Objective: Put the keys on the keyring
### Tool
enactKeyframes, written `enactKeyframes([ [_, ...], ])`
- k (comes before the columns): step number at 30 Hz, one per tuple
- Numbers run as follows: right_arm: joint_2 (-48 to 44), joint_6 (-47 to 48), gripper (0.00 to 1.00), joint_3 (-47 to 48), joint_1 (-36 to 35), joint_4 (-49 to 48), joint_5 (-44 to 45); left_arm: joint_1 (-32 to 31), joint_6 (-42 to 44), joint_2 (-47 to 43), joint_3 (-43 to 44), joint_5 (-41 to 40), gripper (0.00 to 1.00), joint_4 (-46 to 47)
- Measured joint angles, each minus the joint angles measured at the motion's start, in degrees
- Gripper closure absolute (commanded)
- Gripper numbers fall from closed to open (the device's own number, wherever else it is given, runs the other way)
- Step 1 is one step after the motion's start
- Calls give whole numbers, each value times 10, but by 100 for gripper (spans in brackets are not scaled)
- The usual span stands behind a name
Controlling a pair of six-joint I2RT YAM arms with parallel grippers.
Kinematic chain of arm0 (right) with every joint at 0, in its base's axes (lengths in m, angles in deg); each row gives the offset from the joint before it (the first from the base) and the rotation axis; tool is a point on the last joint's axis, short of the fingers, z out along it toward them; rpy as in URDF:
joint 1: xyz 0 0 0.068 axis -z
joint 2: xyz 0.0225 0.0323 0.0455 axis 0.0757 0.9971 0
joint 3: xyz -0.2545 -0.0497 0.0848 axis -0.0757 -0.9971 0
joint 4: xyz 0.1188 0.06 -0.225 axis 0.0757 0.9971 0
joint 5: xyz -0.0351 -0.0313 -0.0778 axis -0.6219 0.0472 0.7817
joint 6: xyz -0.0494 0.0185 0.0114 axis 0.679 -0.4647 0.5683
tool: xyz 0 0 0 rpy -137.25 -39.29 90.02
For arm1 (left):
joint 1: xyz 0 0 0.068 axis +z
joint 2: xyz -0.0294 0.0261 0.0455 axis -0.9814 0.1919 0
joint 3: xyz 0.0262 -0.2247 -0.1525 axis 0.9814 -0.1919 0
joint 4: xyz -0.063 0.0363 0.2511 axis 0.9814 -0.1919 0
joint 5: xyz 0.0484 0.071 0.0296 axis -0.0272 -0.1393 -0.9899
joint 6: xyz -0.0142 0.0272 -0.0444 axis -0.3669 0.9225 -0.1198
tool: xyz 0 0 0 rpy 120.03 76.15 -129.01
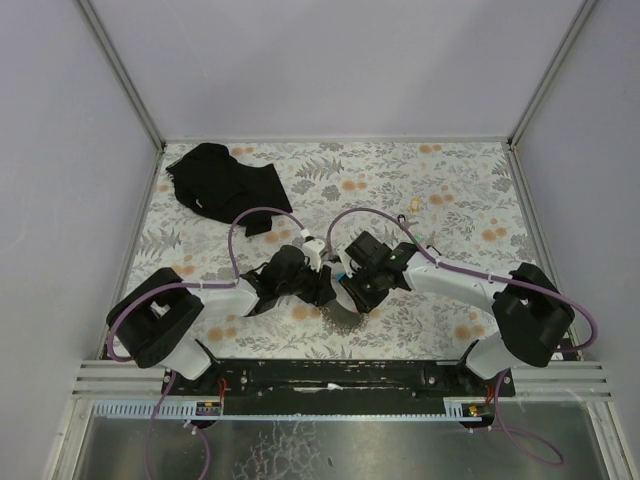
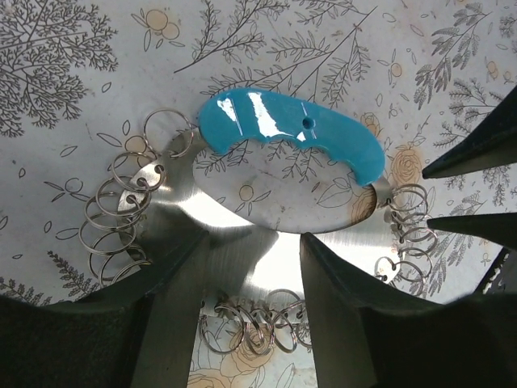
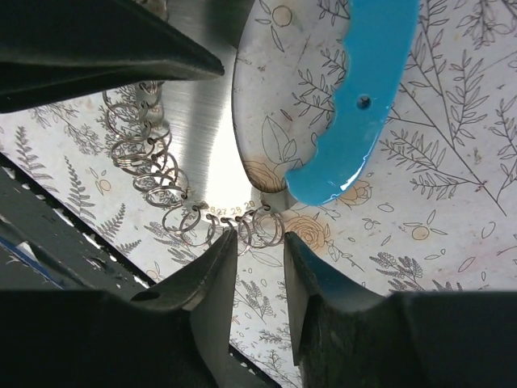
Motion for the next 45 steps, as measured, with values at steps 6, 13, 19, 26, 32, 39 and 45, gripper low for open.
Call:
enactKeyframes([
  [6,28,18,66,11,-14,18,7,3,-9,3,0,0,53,-2],
  [13,48,26,66,21,-16,24,8,4,-12,4,0,-1,54,-8],
  [19,50,30,66,22,-17,24,16,5,-15,4,0,-1,54,-9],
  [26,56,31,65,28,-19,19,18,14,-26,-1,-10,-5,55,-1],
  [32,56,31,65,27,-21,15,17,45,-47,-41,-49,-9,54,6],
  [39,56,35,64,27,-21,9,14,53,-57,-48,-56,-10,54,8],
  [45,56,44,64,27,-21,-2,14,69,-65,-89,-74,-10,49,10],
])
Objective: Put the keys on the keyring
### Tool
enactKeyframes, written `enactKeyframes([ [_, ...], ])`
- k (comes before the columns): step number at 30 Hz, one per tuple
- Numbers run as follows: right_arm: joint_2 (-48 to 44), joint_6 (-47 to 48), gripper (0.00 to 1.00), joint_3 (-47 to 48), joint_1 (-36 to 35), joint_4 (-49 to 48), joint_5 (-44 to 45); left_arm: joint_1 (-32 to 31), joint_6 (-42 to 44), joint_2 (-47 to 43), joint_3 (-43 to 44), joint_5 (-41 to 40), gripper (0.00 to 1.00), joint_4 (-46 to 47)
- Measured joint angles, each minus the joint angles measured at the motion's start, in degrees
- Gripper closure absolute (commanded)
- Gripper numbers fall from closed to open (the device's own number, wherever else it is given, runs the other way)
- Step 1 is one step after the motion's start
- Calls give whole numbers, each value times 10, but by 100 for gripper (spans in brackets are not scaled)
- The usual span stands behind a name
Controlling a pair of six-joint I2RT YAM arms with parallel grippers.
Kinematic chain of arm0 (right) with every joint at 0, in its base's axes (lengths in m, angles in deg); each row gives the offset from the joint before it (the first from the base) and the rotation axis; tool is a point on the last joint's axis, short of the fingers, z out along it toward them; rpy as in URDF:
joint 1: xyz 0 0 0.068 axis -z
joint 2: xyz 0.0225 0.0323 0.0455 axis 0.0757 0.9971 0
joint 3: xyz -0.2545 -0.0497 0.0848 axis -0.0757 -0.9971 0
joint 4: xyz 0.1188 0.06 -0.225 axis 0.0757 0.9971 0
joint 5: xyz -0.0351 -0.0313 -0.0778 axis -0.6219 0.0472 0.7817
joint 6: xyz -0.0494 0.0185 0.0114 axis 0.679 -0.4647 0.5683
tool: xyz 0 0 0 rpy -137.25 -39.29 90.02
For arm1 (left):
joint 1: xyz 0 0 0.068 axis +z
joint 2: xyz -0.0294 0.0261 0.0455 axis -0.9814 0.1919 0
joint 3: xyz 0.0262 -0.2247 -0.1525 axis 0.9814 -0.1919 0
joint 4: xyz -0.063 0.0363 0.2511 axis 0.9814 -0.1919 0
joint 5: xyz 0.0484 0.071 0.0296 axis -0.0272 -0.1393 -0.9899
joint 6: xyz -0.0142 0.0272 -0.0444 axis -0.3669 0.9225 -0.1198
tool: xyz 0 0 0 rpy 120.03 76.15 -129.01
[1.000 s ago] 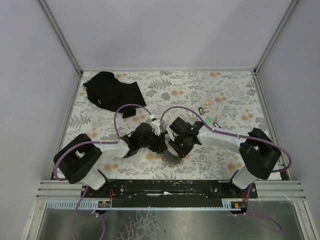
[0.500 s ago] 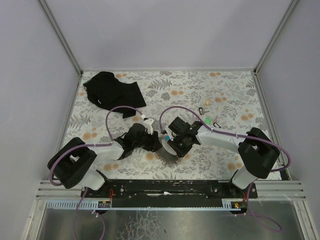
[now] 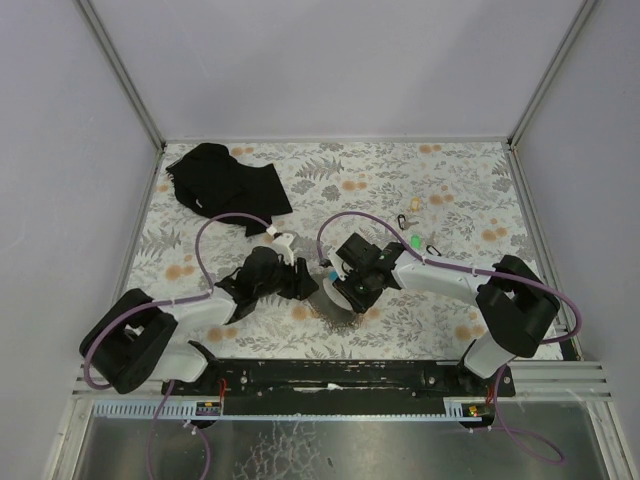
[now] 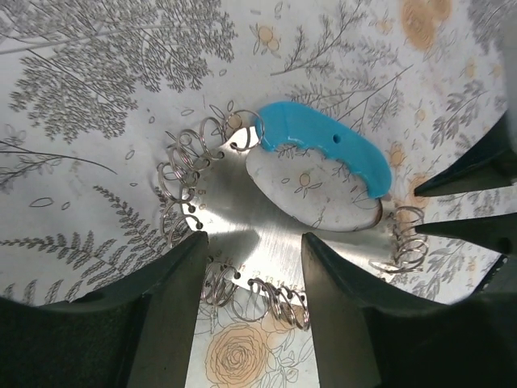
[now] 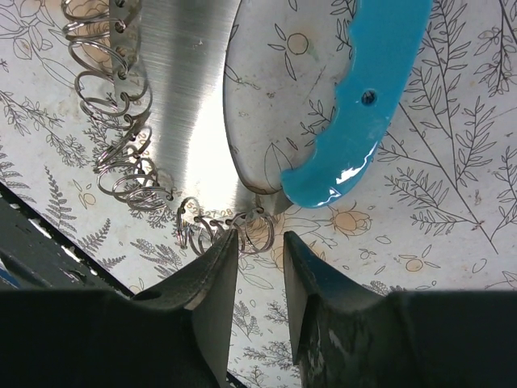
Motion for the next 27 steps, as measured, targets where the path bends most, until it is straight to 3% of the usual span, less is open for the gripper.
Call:
enactKeyframes([
  [7,2,7,66,0,0,-4,0,10,-8,-72,-19,-7,47,3],
  [14,20,11,71,0,0,-4,-2,12,-9,-90,-25,-10,46,5],
  [27,30,21,100,1,0,-4,-5,13,-9,-80,-26,10,47,17],
])
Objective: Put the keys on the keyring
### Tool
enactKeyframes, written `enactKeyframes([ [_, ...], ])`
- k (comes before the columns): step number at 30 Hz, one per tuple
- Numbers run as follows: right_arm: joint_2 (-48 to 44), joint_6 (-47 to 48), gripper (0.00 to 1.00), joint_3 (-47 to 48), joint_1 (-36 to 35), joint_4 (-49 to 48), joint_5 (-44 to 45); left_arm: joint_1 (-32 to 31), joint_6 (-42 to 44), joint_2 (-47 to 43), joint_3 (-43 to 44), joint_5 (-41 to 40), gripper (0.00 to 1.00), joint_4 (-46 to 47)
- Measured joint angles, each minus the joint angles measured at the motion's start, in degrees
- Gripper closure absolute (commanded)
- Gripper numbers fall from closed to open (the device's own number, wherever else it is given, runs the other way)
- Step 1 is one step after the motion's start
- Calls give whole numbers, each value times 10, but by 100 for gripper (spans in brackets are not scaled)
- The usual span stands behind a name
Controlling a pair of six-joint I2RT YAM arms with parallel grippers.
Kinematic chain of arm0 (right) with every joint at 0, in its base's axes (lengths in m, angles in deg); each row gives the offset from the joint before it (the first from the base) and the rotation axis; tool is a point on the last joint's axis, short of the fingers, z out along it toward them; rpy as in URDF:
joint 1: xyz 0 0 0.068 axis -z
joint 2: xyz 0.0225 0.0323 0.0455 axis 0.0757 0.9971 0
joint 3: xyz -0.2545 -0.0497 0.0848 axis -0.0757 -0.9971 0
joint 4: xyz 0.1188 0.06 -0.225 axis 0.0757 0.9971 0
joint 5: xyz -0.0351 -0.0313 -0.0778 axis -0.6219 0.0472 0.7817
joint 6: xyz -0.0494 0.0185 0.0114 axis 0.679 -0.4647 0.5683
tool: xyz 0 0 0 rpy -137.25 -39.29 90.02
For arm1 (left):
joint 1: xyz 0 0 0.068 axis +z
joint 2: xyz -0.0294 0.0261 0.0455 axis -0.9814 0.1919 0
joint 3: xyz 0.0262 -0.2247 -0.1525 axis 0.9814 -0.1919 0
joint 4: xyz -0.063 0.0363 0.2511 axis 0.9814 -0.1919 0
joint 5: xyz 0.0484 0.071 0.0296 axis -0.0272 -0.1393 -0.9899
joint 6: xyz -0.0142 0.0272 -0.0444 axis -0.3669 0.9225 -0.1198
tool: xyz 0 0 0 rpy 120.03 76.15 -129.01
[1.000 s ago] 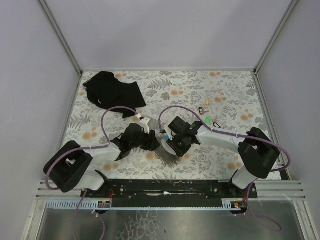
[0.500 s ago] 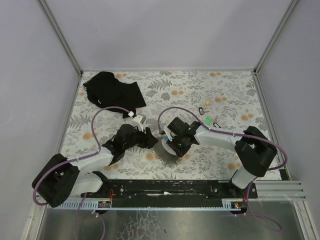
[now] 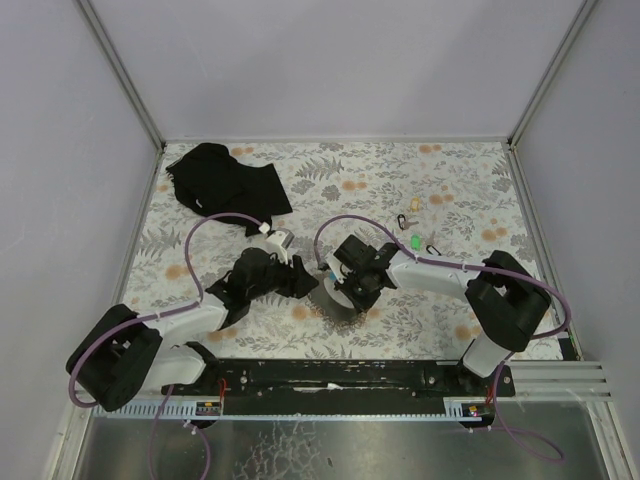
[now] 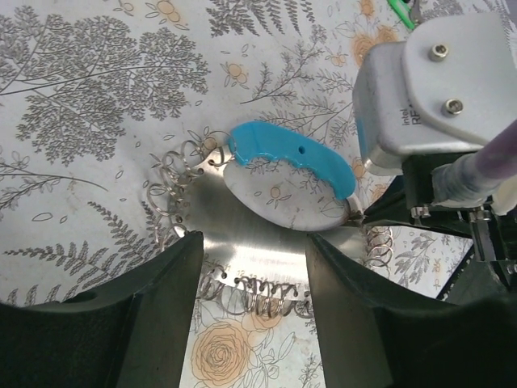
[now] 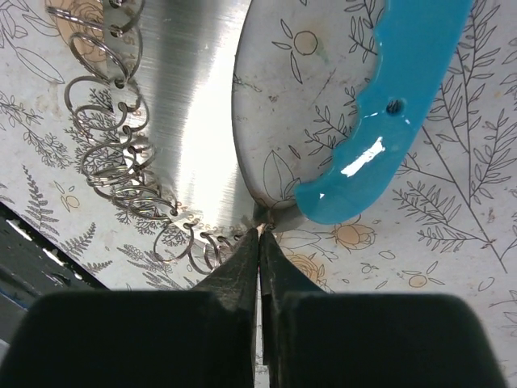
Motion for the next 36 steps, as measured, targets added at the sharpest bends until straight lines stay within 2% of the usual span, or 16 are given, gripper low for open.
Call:
enactKeyframes([
  [7,-9,14,100,1,0,-13,0,0,0,38,0,36,49,32],
  [13,-39,40,100,-17,0,-79,-12,0,-6,88,0,54,54,52],
  [18,-65,70,100,-63,0,-168,-41,8,-27,95,-6,54,54,81],
  [29,-72,155,100,-150,8,-380,-123,23,-86,75,-78,56,54,148],
  [36,-71,167,100,-227,61,-553,-194,24,-115,94,-88,79,52,200],
])
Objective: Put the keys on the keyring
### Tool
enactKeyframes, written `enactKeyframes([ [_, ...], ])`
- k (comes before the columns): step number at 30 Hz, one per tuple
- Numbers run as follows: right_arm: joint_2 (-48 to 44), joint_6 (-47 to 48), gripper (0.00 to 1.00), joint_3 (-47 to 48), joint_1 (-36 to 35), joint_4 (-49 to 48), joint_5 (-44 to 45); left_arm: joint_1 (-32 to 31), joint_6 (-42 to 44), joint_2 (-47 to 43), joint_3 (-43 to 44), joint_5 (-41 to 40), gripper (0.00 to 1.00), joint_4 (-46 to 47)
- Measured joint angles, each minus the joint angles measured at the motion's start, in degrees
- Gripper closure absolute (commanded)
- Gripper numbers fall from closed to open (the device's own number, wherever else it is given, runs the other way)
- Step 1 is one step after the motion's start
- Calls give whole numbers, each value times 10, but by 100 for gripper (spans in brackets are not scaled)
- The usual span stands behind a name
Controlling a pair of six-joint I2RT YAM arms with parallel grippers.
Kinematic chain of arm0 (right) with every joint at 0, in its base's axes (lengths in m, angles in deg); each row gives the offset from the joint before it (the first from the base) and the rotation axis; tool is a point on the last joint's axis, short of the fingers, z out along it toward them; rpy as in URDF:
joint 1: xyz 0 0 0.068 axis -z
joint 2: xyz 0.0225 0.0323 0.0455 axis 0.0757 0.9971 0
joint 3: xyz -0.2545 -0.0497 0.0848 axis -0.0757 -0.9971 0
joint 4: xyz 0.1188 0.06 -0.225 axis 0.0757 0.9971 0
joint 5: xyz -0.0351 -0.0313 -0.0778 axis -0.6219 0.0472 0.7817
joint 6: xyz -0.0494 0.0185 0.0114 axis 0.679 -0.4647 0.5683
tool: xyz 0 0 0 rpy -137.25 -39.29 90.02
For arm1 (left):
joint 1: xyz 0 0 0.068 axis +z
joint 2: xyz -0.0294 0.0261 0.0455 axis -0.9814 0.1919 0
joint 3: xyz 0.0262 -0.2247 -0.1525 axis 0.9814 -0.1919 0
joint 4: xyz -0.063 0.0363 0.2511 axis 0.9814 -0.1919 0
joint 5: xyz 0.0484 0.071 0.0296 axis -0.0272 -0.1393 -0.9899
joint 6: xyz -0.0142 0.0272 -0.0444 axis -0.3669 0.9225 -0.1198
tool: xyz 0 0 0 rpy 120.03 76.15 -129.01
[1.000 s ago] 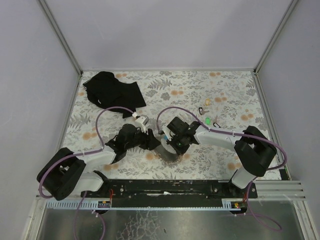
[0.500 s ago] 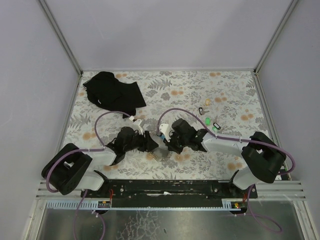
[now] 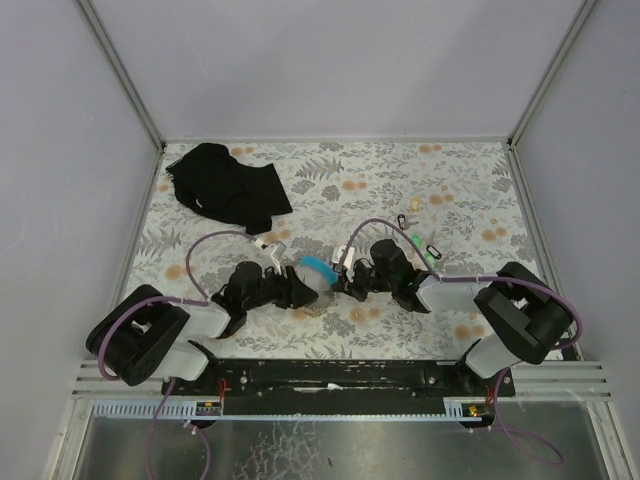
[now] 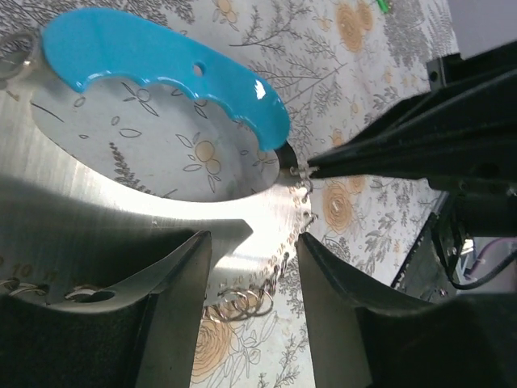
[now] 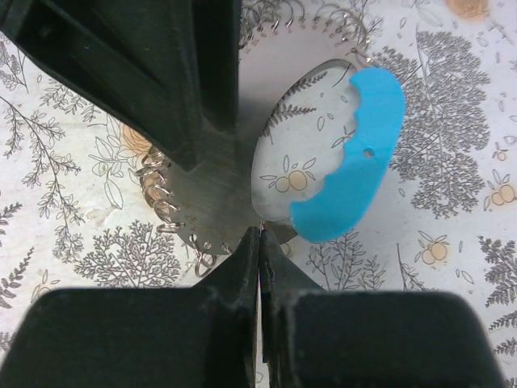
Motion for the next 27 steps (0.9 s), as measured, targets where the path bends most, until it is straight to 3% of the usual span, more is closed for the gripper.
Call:
enactKeyframes([
  [7,11,5,100,-81,42,-177,-79,0,16,-8,-19,24,47,42],
  [20,92,13,100,-116,83,-386,-219,0,159,11,-1,99,48,128],
  [27,141,-11,100,-128,103,-503,-287,0,231,4,11,130,46,126],
])
